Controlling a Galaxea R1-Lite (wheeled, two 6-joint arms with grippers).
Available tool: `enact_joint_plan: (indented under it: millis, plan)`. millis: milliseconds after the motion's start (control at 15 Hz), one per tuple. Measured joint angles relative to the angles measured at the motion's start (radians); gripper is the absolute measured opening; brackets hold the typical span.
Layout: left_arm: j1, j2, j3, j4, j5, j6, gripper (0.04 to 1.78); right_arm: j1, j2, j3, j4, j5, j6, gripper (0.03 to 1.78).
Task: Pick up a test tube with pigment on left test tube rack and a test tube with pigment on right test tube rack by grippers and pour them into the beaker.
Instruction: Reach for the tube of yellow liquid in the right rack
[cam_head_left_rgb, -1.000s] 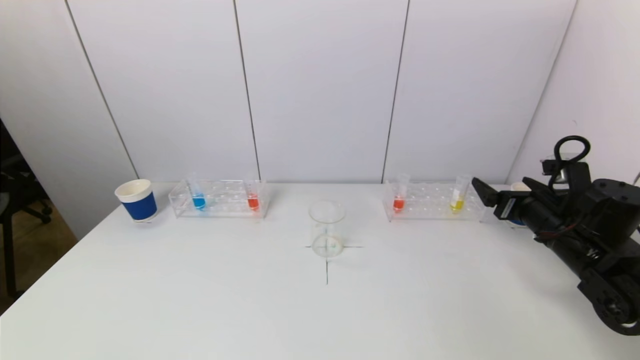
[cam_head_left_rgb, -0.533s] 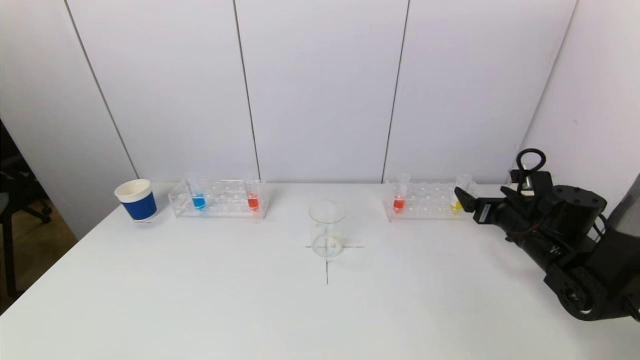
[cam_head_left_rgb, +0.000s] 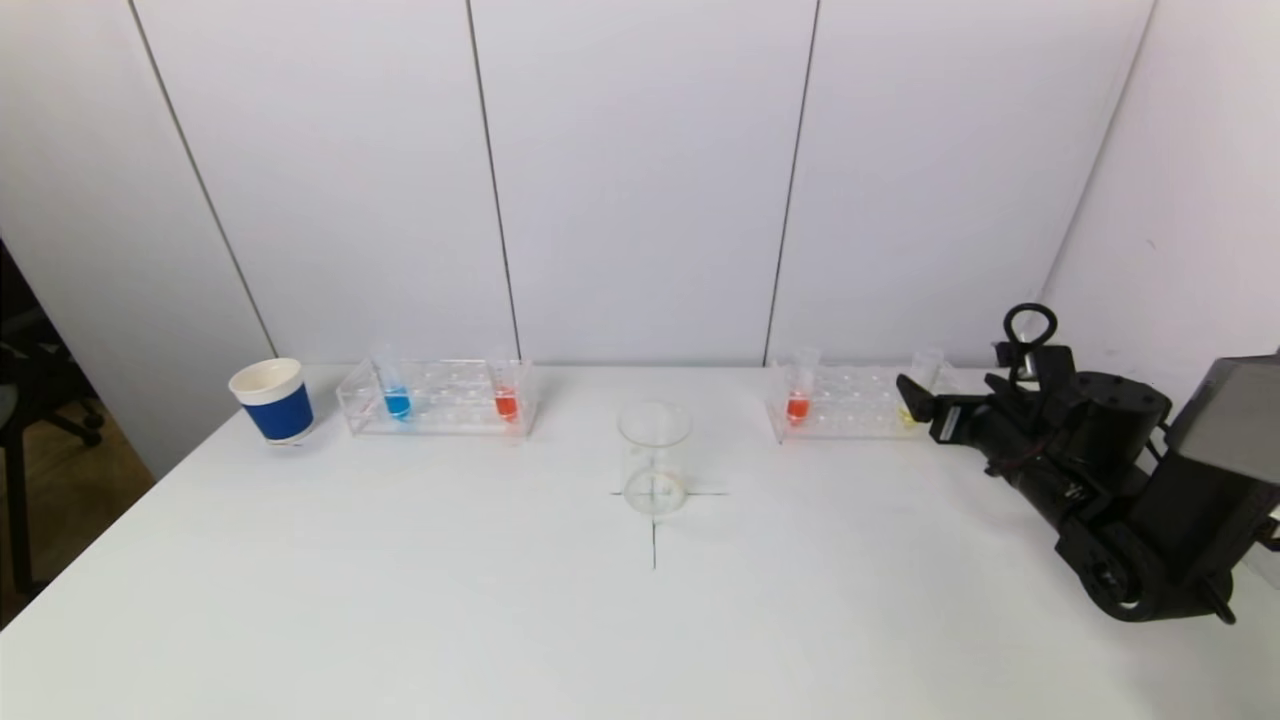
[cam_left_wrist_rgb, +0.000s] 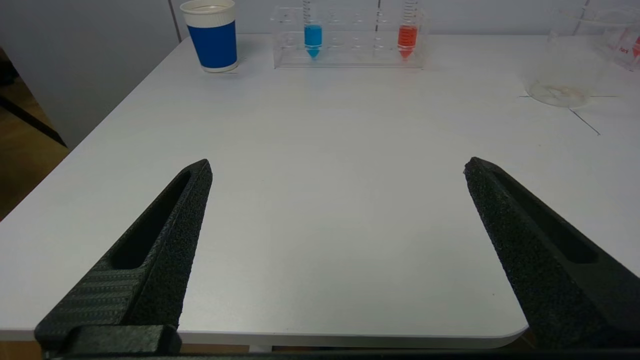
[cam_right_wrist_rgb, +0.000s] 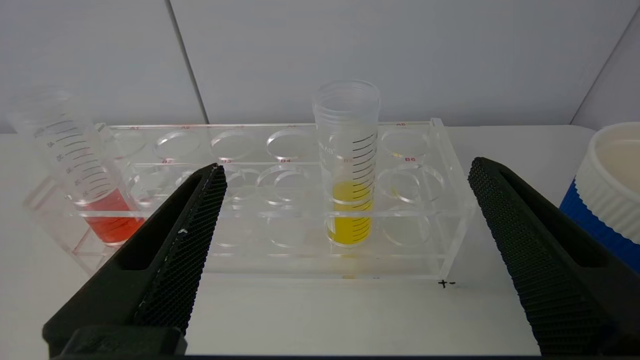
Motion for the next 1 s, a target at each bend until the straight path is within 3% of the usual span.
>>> enact_joint_plan:
  millis: [1000]
  plan:
    - [0.0, 0.0, 0.0, 0.0, 0.0, 0.0, 1.76, -0.001, 0.113, -0.113, 0.0, -0.035, 0.0, 1.76]
